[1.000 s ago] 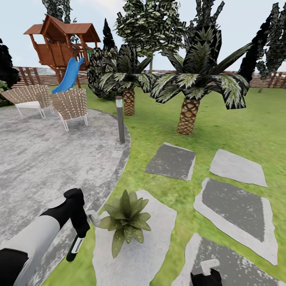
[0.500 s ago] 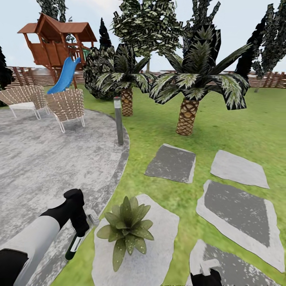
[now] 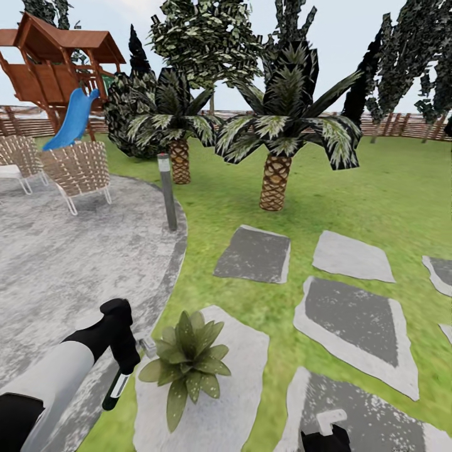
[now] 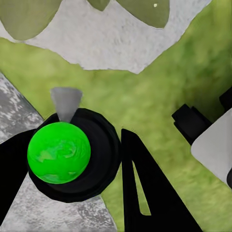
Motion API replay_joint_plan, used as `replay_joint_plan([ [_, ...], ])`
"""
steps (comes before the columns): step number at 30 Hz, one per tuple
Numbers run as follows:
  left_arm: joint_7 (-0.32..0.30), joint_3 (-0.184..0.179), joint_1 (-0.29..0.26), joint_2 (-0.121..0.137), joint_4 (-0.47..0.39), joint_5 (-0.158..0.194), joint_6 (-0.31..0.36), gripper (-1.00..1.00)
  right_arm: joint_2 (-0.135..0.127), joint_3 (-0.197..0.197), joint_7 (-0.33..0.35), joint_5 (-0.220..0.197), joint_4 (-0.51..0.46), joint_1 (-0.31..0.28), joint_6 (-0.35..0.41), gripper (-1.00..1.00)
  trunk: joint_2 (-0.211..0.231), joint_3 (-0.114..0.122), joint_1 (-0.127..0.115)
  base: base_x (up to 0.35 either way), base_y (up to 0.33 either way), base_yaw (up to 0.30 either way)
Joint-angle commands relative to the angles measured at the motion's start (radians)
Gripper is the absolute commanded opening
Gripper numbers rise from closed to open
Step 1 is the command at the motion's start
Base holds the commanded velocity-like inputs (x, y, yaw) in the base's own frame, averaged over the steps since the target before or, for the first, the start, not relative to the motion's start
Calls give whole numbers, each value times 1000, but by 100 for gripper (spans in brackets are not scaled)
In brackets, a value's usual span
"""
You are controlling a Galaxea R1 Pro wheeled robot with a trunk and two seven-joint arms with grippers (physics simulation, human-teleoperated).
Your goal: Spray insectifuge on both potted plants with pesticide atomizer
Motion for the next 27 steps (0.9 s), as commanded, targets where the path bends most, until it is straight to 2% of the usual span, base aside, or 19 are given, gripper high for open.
replay_joint_plan([
  [1, -7, -5, 0, 1, -2, -2, 11, -100, 0, -7, -2, 10, 2, -1, -4, 100, 0, -1, -1, -175, 259, -2],
  [7, -7, -5, 0, 1, -2, -2, 11, -100, 0, -7, -2, 10, 2, -1, -4, 100, 0, -1, -1, -84, 300, -56],
  [20, -7, -5, 0, 1, -1, 1, 11, -100, 0, -7, -2, 10, 3, -1, -3, 100, 0, -1, -1, -37, 305, -249],
  [23, -6, -6, 27, 0, -2, -3, 9, -100, 0, -7, -2, 10, 3, -1, -3, 100, 0, -1, -1, 164, 281, -258],
  [27, 28, -6, 61, 1, -3, -4, 7, -100, 0, -7, -2, 10, 3, -1, -3, 100, 0, -1, -1, 126, 132, -258],
])
